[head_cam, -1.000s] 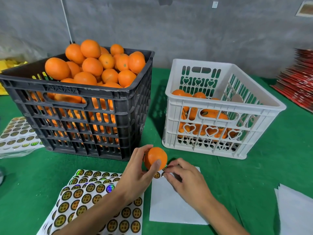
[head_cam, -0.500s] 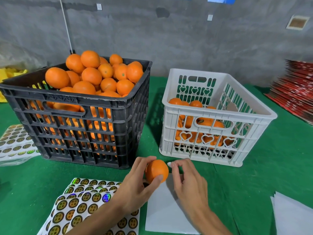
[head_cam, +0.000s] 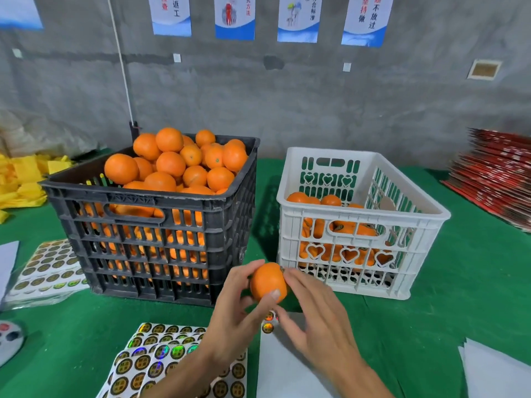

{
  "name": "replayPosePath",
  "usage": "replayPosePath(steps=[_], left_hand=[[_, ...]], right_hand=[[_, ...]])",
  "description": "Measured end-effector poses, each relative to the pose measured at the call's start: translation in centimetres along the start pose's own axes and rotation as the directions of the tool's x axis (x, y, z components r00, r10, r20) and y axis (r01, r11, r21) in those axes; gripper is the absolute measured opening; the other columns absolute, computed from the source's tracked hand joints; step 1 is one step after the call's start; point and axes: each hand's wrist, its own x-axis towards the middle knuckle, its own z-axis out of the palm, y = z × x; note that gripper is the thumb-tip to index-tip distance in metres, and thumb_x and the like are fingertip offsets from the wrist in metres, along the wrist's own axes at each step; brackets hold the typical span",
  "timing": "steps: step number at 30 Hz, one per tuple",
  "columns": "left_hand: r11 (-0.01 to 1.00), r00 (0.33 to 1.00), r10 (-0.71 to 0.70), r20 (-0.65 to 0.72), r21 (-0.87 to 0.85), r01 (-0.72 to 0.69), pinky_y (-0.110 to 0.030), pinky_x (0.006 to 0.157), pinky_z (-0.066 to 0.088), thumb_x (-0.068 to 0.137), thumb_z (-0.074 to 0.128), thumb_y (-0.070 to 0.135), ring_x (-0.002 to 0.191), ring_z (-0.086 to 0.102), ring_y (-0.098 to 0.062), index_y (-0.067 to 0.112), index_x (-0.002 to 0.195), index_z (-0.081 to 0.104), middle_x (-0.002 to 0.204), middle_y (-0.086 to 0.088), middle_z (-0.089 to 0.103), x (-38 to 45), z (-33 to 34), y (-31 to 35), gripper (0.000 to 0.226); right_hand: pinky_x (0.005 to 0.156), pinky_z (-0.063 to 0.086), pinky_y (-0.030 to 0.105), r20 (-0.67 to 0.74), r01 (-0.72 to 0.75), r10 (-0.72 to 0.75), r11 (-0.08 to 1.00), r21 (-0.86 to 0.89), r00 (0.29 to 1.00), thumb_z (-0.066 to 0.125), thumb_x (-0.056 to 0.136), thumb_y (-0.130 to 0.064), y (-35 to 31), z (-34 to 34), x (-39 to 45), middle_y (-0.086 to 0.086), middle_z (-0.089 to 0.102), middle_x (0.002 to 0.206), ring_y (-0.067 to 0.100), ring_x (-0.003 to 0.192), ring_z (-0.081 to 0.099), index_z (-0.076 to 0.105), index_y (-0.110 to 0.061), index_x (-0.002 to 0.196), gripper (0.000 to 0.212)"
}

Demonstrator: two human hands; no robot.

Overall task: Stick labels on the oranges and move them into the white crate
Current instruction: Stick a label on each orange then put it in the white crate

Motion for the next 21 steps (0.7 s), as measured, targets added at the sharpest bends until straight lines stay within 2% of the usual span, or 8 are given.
replayPosePath(steps=[2, 4, 7, 9, 11, 13, 16, 21], left_hand=[[0.996, 0.996, 0.088, 0.005, -0.008, -0.088, -0.032, 0.096, 0.058, 0.090, 0.080, 0.040, 0.126, 0.062, -0.022, 0.035, 0.144, 0.054, 0.140, 0.008, 0.052, 1.4, 0.1, 2.6, 0.060], [0.985, 0.985, 0.171, 0.007, 0.023, -0.171, -0.029, 0.096, 0.058, 0.086, 0.081, 0.047, 0.127, 0.062, -0.018, 0.042, 0.141, 0.055, 0.140, 0.012, 0.054, 3.6, 0.3, 5.8, 0.060], [0.947, 0.960, 0.278, 0.019, 0.163, -0.277, -0.028, 0.100, 0.055, 0.087, 0.077, 0.052, 0.128, 0.059, -0.009, 0.049, 0.139, 0.052, 0.140, 0.022, 0.052, 8.0, 1.3, 10.5, 0.058], [0.876, 0.922, 0.383, 0.060, 0.295, -0.383, -0.025, 0.102, 0.052, 0.091, 0.074, 0.048, 0.127, 0.057, -0.004, 0.040, 0.144, 0.051, 0.142, 0.022, 0.053, 11.1, 2.4, 12.7, 0.059], [0.841, 0.911, 0.398, 0.106, 0.356, -0.408, -0.028, 0.104, 0.051, 0.092, 0.076, 0.040, 0.124, 0.058, -0.001, 0.029, 0.148, 0.052, 0.144, 0.013, 0.056, 14.2, 3.4, 14.2, 0.062], [0.797, 0.914, 0.361, 0.183, 0.449, -0.405, -0.037, 0.111, 0.047, 0.095, 0.075, 0.033, 0.130, 0.057, -0.011, 0.020, 0.150, 0.050, 0.148, 0.003, 0.055, 16.8, 3.9, 15.1, 0.062], [0.652, 0.902, 0.304, 0.305, 0.624, -0.431, -0.041, 0.116, 0.040, 0.100, 0.068, 0.026, 0.138, 0.051, -0.019, 0.016, 0.148, 0.053, 0.150, -0.003, 0.054, 18.9, 2.6, 15.3, 0.052], [0.596, 0.936, 0.288, 0.204, 0.727, -0.342, -0.035, 0.101, 0.049, 0.100, 0.065, 0.024, 0.120, 0.061, -0.018, 0.019, 0.127, 0.068, 0.127, 0.001, 0.067, 19.0, -4.4, 14.2, 0.028]], right_hand=[[0.113, 0.042, 0.030, -0.169, 0.059, -0.067, 0.997, -0.050, 0.983, 0.072, 0.094, -0.039, -0.1, -1.3, 1.6, 0.005, 0.058, 0.145, 0.016, 0.132, 0.056, 0.060, -0.006, 0.139, 0.056], [0.112, 0.042, 0.032, -0.306, 0.075, -0.101, 0.993, -0.094, 0.947, 0.071, 0.097, -0.037, -0.1, -2.9, 3.8, 0.007, 0.059, 0.144, 0.018, 0.132, 0.056, 0.061, -0.003, 0.137, 0.053], [0.115, 0.037, 0.032, -0.425, 0.001, -0.046, 0.994, -0.105, 0.904, 0.069, 0.099, -0.034, 0.5, -5.3, 7.8, 0.007, 0.056, 0.147, 0.018, 0.135, 0.052, 0.056, -0.004, 0.141, 0.053], [0.113, 0.039, 0.036, -0.460, -0.073, 0.009, 0.990, -0.121, 0.888, 0.068, 0.099, -0.030, 1.3, -6.6, 10.2, 0.007, 0.054, 0.149, 0.021, 0.135, 0.052, 0.052, -0.008, 0.145, 0.053], [0.111, 0.042, 0.042, -0.464, -0.146, 0.052, 0.975, -0.167, 0.884, 0.070, 0.098, -0.023, 2.2, -7.4, 12.2, 0.008, 0.052, 0.150, 0.025, 0.134, 0.052, 0.050, -0.009, 0.147, 0.055], [0.112, 0.042, 0.047, -0.447, -0.236, 0.115, 0.945, -0.225, 0.887, 0.073, 0.094, -0.016, 3.1, -7.7, 13.6, 0.011, 0.052, 0.150, 0.029, 0.135, 0.050, 0.050, -0.008, 0.148, 0.059], [0.114, 0.039, 0.050, -0.390, -0.310, 0.203, 0.922, -0.234, 0.898, 0.070, 0.093, -0.014, 3.4, -7.6, 14.6, 0.015, 0.049, 0.152, 0.032, 0.138, 0.046, 0.047, -0.010, 0.150, 0.062], [0.113, 0.043, 0.048, -0.262, -0.116, 0.046, 0.959, -0.258, 0.964, 0.068, 0.091, -0.019, 1.9, -5.4, 13.7, 0.012, 0.054, 0.148, 0.027, 0.135, 0.052, 0.050, -0.007, 0.148, 0.061]])
